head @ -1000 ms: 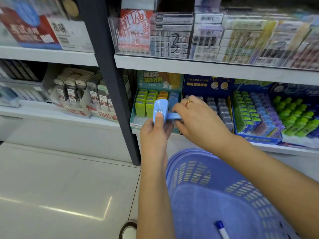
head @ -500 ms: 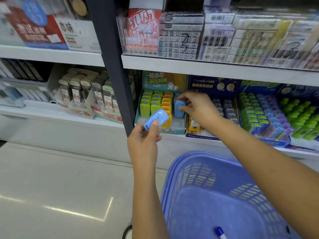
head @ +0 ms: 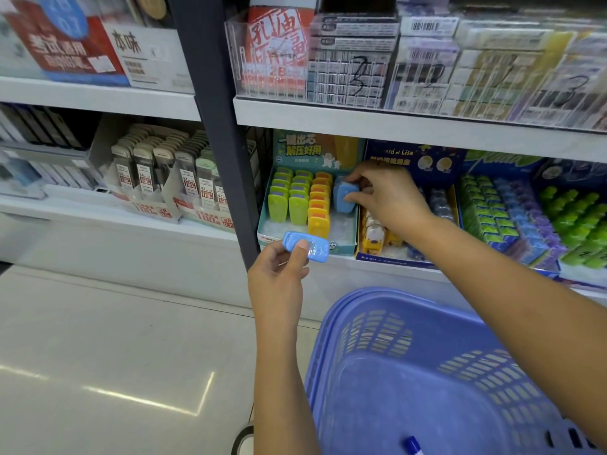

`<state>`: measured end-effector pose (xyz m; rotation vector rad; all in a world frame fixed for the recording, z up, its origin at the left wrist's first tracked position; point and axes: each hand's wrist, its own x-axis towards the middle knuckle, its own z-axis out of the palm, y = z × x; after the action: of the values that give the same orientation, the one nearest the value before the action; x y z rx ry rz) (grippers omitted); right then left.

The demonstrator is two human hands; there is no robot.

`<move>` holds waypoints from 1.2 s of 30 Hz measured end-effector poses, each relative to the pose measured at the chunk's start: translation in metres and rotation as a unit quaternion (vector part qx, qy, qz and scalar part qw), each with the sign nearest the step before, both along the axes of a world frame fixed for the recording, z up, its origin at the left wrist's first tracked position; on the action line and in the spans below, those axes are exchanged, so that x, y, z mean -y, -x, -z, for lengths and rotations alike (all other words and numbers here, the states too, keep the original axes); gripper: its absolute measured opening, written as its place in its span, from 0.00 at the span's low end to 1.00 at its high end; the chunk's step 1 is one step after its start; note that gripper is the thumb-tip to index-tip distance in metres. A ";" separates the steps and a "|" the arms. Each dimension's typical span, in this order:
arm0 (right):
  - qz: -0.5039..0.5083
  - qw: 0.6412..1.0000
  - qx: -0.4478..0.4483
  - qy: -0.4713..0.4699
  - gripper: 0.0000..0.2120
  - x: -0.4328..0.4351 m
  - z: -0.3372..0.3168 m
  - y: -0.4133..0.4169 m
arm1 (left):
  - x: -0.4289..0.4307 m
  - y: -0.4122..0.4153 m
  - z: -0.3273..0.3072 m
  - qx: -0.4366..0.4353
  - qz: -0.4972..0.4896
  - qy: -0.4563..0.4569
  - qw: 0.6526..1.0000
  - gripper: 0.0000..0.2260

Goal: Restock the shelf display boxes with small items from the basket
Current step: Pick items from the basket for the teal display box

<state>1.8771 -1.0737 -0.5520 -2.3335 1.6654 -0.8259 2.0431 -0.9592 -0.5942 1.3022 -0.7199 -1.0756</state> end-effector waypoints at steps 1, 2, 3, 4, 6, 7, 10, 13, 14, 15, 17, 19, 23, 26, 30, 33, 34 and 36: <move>0.001 1.000 0.002 -0.003 0.12 0.002 0.001 0.001 | 0.000 0.001 0.001 -0.002 0.002 0.001 1.000 0.02; -0.001 1.000 -0.004 -0.011 0.12 0.004 0.002 0.002 | 0.001 0.002 0.001 -0.004 0.004 0.001 1.000 0.02; -0.004 1.000 -0.012 -0.022 0.12 0.006 0.003 0.002 | 0.001 0.002 0.002 -0.004 0.006 0.002 1.000 0.01; -0.008 0.999 -0.018 -0.030 0.12 0.007 0.004 0.002 | 0.002 0.003 0.003 -0.004 0.007 0.003 1.000 0.01; -0.017 0.999 -0.025 -0.034 0.12 0.010 0.004 0.001 | 0.002 0.004 0.005 -0.007 0.006 0.004 1.000 0.02; -0.022 0.999 -0.031 -0.032 0.12 0.010 0.004 0.000 | 0.002 0.004 0.006 -0.008 0.005 0.003 1.000 0.02; -0.025 0.996 -0.086 -0.023 0.09 0.011 0.005 -0.001 | 0.002 0.007 0.006 -0.035 0.000 0.002 0.999 0.02; -0.025 0.989 -0.144 0.015 0.09 0.009 0.007 -0.004 | 0.002 0.009 0.006 -0.072 0.000 -0.001 0.997 0.02; -0.024 0.989 -0.145 0.023 0.10 0.009 0.006 -0.005 | 0.001 0.010 0.005 -0.085 0.001 -0.005 0.996 0.02; -0.020 0.989 -0.147 0.022 0.10 0.008 0.004 -0.006 | 0.001 0.010 0.004 -0.101 0.004 -0.008 0.995 0.03; -0.012 0.986 -0.167 0.000 0.11 0.011 -0.004 -0.007 | 0.001 0.010 0.001 -0.141 0.011 -0.007 0.990 0.04; -0.010 0.981 -0.194 -0.025 0.12 0.009 -0.013 -0.009 | -0.001 0.011 -0.004 -0.182 0.021 0.002 0.983 0.08; -0.025 0.997 -0.009 -0.066 0.14 -0.032 -0.017 -0.017 | -0.001 0.017 -0.013 -0.225 0.021 0.041 0.973 0.12; -0.081 0.933 0.282 -0.210 0.08 -0.065 -0.021 -0.020 | 0.001 0.023 -0.016 -0.225 0.029 0.068 0.971 0.12; -0.077 0.899 0.368 -0.224 0.03 -0.078 -0.037 -0.016 | 0.005 0.029 -0.021 -0.203 0.043 0.109 0.972 0.10; -0.018 0.889 0.380 -0.256 0.11 -0.075 -0.042 -0.018 | 0.006 0.032 -0.024 -0.088 0.014 0.151 0.985 0.10; -0.001 0.880 0.380 -0.284 0.13 -0.073 -0.043 -0.017 | 0.006 0.033 -0.024 -0.052 0.009 0.168 0.984 0.11; 0.007 0.855 0.399 -0.332 0.10 -0.065 -0.049 -0.013 | 0.004 0.033 -0.025 0.005 0.015 0.193 0.981 0.12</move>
<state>1.8906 -1.0091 -0.5033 -1.2485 1.2833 -0.8597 2.0101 -0.9634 -0.5696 0.9667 -0.9086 -0.8982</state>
